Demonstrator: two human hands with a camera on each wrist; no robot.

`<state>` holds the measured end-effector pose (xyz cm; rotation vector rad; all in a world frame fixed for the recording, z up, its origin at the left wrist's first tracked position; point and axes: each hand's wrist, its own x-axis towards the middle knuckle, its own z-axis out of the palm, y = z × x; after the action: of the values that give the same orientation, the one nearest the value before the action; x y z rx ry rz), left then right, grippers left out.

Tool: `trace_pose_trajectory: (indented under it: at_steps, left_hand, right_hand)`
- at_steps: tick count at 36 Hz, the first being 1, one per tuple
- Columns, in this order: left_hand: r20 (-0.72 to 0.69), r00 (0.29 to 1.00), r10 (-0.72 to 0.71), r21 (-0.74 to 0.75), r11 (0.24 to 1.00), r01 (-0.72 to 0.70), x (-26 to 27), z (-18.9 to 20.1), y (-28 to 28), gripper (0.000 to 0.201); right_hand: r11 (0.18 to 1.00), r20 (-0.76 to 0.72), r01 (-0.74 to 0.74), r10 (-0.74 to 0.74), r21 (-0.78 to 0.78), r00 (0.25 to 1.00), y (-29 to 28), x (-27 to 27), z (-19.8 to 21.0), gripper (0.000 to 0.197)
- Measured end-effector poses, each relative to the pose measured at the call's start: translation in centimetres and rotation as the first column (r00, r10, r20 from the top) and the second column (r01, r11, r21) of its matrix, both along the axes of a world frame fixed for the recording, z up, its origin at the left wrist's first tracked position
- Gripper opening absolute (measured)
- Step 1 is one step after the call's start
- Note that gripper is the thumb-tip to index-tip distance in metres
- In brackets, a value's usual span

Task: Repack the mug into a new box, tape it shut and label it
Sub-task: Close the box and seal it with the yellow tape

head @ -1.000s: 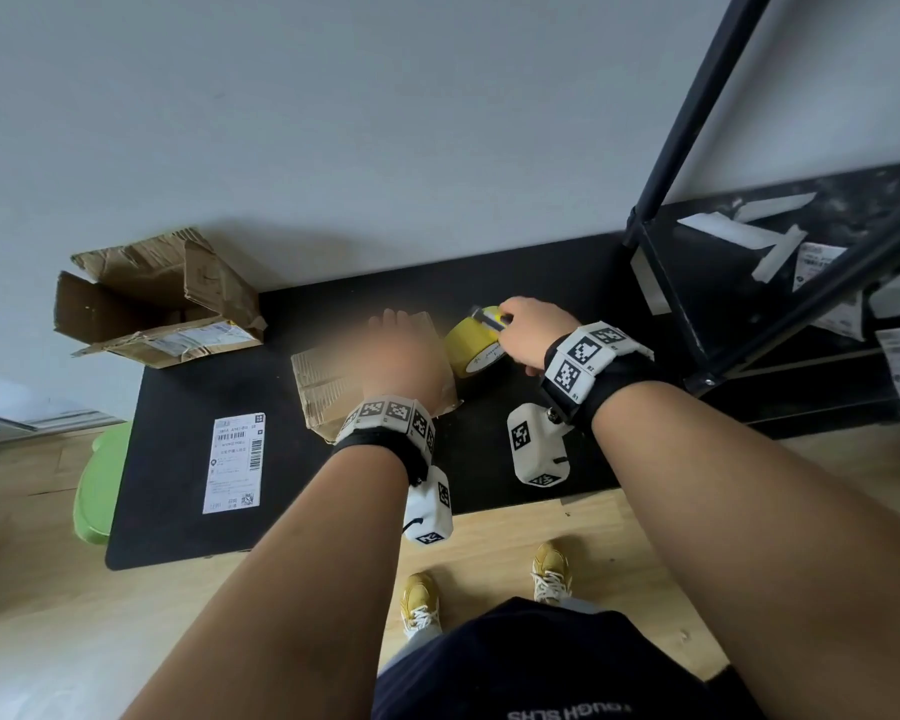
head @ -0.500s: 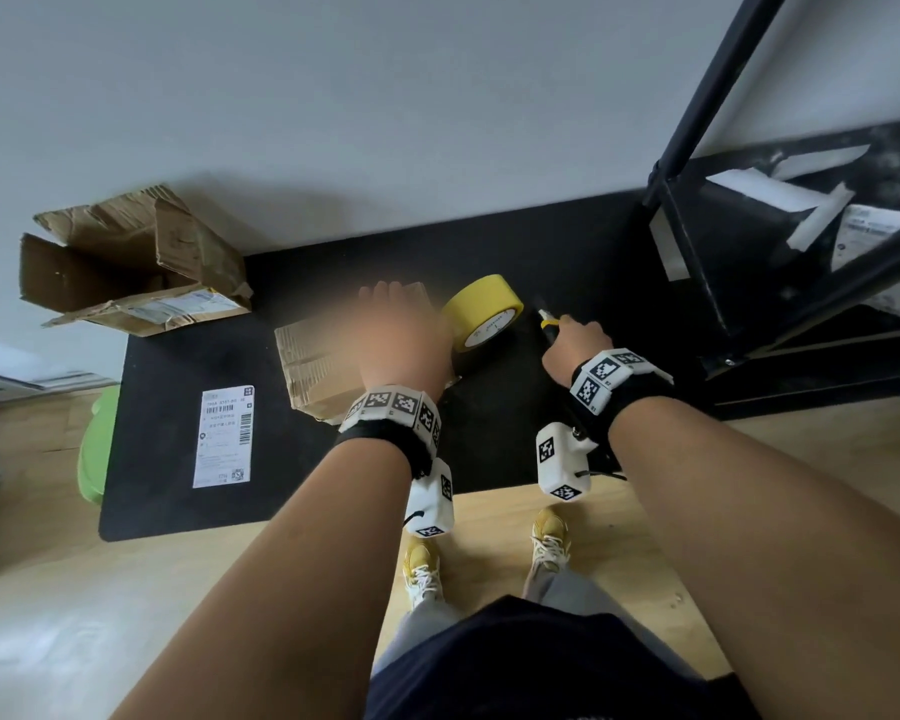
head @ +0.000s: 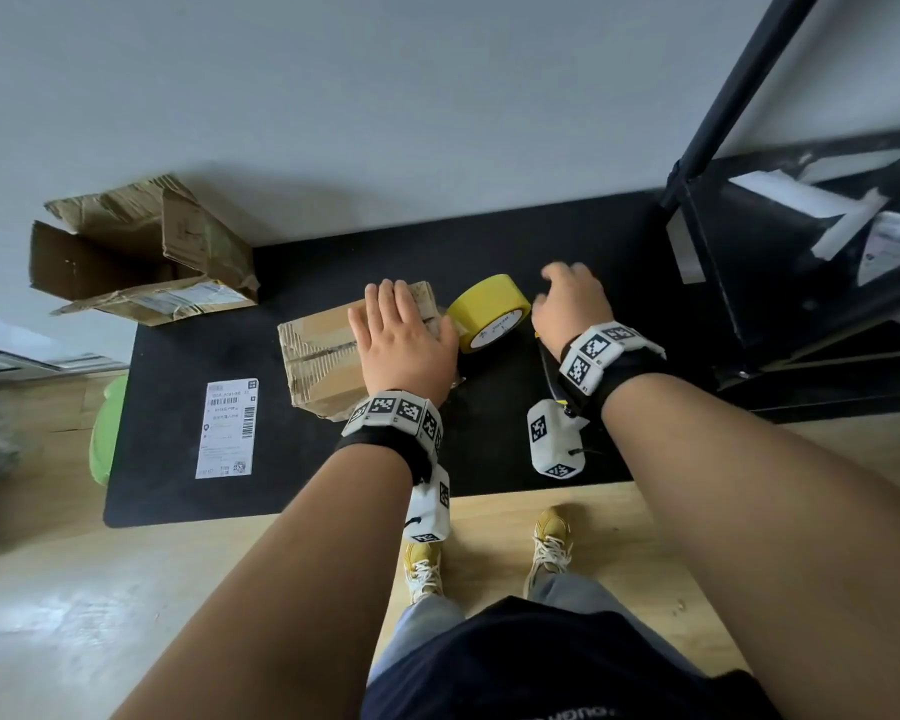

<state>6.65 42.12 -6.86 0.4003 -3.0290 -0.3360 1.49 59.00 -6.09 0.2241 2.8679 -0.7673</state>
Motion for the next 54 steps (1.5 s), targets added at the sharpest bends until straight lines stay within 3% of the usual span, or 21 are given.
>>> trace_pose_trajectory:
  at_steps: [4,8,11,17,29,39,47,54]
  left_hand:
    - [0.023,1.000,-0.005,0.019,1.000,0.005,-0.1,0.5,-0.1,0.074]
    - [0.048,0.999,-0.018,0.049,0.999,0.015,-0.1,0.9,-0.2,0.080]
    - [0.066,0.998,-0.023,0.060,0.998,0.019,0.1,1.0,-0.3,0.081]
    - [0.080,0.996,-0.026,0.071,0.997,0.021,0.2,1.1,-0.3,0.081]
    - [0.048,0.999,-0.007,-0.032,0.999,0.008,-0.9,0.7,0.0,0.069]
    - [0.033,0.998,0.044,-0.019,0.999,-0.043,-2.4,0.6,0.1,0.042]
    - [0.114,0.992,0.061,-0.073,0.996,-0.053,-3.4,0.4,0.5,0.043]
    - [0.013,0.996,0.085,-0.114,0.990,-0.083,-3.2,-0.8,0.9,0.027]
  right_hand:
    - [0.979,-0.090,-0.197,0.192,-0.049,0.977,-1.9,-1.7,2.3,0.035]
    - [0.893,0.078,-0.450,0.450,-0.016,0.890,-3.3,-2.5,2.6,0.045]
    - [0.862,0.186,-0.506,0.491,0.039,0.851,-3.7,-2.4,2.3,0.049]
    - [0.868,0.190,-0.492,0.472,0.074,0.861,-3.6,-1.8,2.3,0.036]
    - [0.838,0.098,-0.517,0.507,0.177,0.856,-2.4,-1.2,2.9,0.034]
    - [0.914,0.059,-0.397,0.393,0.078,0.918,-0.9,-1.4,1.9,0.040]
    - [0.949,0.023,-0.310,0.310,0.062,0.951,-0.8,-1.7,1.2,0.031]
    - [0.966,0.000,-0.256,0.256,0.046,0.967,-0.8,-1.6,0.7,0.025]
